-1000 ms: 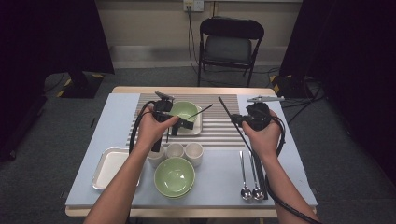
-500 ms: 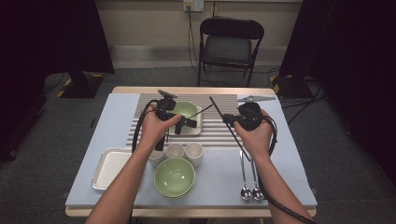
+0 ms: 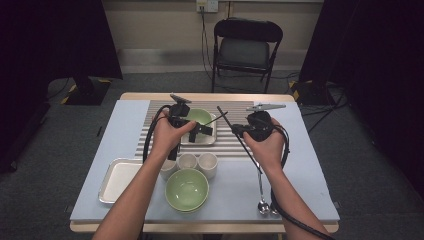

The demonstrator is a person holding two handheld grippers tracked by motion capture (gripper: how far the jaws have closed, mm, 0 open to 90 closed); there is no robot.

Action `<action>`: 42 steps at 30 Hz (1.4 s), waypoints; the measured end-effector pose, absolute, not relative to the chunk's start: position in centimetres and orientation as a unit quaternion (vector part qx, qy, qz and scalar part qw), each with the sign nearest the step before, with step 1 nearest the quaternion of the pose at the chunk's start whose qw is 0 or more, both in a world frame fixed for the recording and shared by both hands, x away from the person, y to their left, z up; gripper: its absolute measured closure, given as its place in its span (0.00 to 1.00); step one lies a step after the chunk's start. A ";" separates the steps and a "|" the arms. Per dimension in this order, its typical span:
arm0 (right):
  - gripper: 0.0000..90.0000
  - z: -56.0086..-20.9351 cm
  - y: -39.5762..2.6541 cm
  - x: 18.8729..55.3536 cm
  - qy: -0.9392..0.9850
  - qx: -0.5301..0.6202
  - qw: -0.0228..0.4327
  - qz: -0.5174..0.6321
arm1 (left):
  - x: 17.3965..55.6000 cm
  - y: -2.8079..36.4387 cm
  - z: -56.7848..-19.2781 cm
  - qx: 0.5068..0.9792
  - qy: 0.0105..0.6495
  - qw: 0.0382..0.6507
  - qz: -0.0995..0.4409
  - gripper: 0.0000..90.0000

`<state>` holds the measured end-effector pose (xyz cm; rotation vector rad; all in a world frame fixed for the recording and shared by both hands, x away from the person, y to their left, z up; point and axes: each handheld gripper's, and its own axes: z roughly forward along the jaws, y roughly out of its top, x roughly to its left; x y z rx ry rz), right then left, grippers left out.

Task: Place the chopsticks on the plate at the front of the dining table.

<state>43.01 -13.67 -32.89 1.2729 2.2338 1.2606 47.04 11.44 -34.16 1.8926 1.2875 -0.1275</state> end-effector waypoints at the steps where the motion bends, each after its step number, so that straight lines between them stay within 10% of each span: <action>1: 0.96 -32.9 -13.6 43.0 0.773 0.439 0.137 0.438 | 47.0 11.4 -34.1 0.751 0.511 0.414 -0.054 0.38; 42: 0.96 -34.2 -10.9 42.5 0.786 0.422 0.119 0.436 | 46.8 9.6 -33.9 0.727 0.527 0.435 -0.073 0.46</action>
